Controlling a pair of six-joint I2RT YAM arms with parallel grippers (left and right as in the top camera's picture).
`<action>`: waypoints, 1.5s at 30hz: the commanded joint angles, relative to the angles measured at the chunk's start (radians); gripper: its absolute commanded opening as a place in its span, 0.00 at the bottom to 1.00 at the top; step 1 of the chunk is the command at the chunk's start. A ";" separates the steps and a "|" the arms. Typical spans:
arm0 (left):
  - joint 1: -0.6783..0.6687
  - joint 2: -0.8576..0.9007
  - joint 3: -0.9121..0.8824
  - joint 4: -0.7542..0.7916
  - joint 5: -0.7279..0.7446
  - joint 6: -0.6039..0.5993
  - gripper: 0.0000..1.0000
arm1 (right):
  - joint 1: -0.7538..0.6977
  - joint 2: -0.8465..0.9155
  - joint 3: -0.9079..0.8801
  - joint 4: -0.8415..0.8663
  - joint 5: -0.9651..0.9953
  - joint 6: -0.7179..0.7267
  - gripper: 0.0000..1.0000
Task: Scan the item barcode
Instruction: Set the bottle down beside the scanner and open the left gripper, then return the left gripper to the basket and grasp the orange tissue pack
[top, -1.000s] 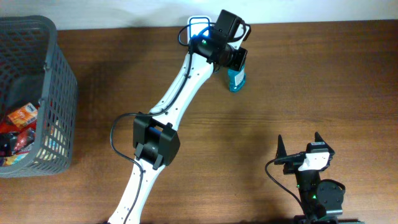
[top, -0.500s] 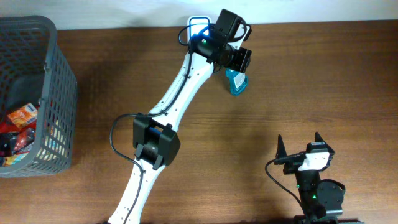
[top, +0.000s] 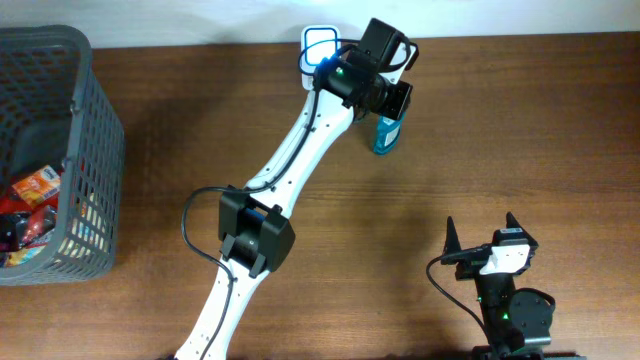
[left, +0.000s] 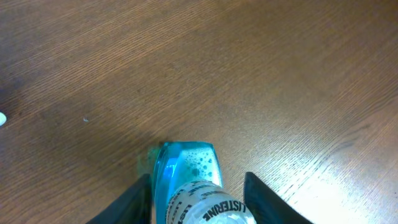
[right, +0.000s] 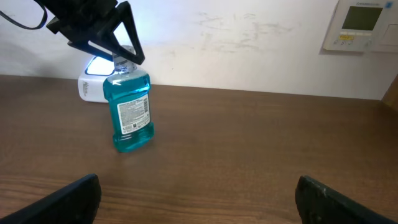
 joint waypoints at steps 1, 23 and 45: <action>-0.009 -0.048 0.022 -0.003 0.007 0.002 0.52 | 0.009 -0.006 -0.009 -0.003 0.008 0.000 0.98; 0.056 -0.259 0.022 -0.008 -0.074 0.002 0.74 | 0.009 -0.006 -0.009 -0.003 0.008 0.000 0.98; 0.822 -0.545 0.020 -0.340 -0.561 0.013 0.82 | 0.009 -0.006 -0.009 -0.003 0.008 0.000 0.98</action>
